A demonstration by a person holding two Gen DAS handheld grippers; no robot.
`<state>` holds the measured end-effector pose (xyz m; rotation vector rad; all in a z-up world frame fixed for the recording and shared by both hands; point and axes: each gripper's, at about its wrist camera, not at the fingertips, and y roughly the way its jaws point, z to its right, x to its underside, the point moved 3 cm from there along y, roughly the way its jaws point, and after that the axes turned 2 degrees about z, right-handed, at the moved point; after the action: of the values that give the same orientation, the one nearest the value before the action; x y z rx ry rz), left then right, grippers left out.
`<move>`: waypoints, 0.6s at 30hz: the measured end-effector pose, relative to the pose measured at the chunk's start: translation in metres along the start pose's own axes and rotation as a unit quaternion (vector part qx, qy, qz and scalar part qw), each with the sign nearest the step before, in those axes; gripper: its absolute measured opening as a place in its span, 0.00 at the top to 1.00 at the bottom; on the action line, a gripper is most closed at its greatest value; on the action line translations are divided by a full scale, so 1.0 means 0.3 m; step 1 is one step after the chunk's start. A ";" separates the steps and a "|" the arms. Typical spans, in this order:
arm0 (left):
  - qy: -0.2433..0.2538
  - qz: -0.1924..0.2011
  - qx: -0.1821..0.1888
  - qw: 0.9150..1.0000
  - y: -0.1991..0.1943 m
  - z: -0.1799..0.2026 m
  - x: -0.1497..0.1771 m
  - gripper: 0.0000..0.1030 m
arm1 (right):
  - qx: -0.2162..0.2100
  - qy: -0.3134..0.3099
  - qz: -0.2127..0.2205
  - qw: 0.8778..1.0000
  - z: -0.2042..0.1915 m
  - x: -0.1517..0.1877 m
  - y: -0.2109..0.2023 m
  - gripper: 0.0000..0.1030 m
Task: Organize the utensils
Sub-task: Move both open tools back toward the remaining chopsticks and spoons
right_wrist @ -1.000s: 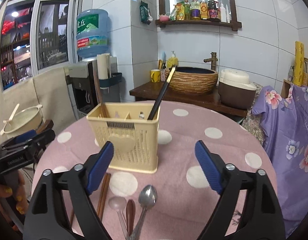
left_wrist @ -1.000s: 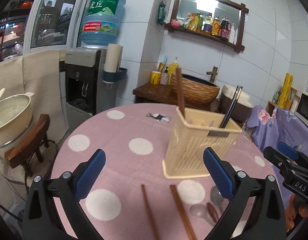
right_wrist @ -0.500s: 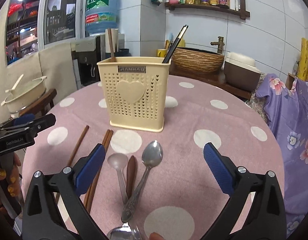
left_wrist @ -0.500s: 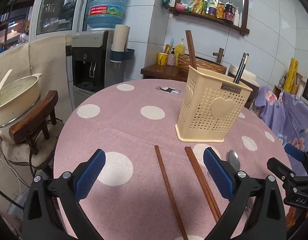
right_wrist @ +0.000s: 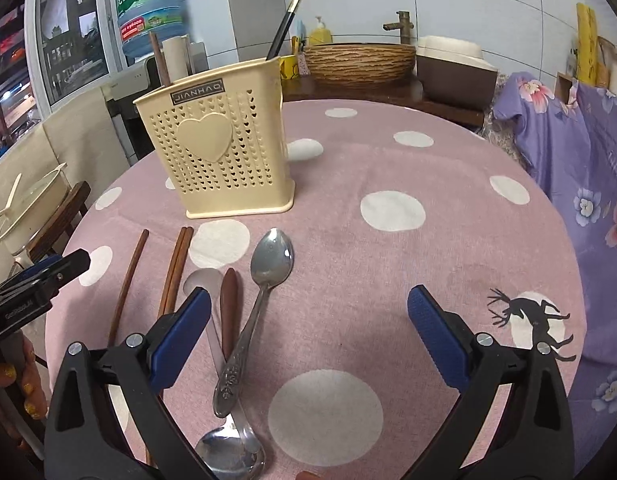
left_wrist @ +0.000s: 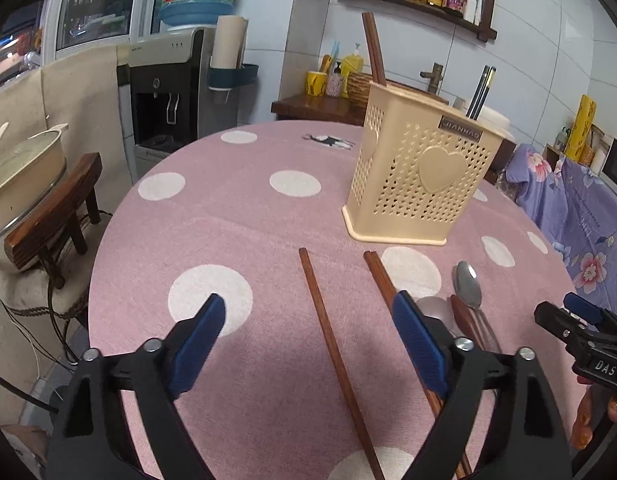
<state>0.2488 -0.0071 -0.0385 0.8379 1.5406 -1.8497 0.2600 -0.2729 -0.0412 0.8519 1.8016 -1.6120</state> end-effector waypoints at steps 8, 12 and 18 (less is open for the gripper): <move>0.007 -0.053 0.002 0.999 0.095 0.026 0.039 0.47 | 0.012 -0.002 -0.026 1.000 0.017 0.015 0.046 0.06; 0.020 -0.065 0.000 0.998 0.135 0.043 0.026 0.53 | 0.019 -0.005 -0.024 1.000 0.015 0.014 0.048 0.06; 0.018 -0.090 -0.006 0.996 0.214 0.049 0.004 0.67 | 0.020 -0.013 -0.023 0.999 0.003 0.017 0.047 0.07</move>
<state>0.2960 -0.0319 -0.0772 0.7525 1.6955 -1.9591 0.2677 -0.2725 -0.0540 0.8080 1.7884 -1.6868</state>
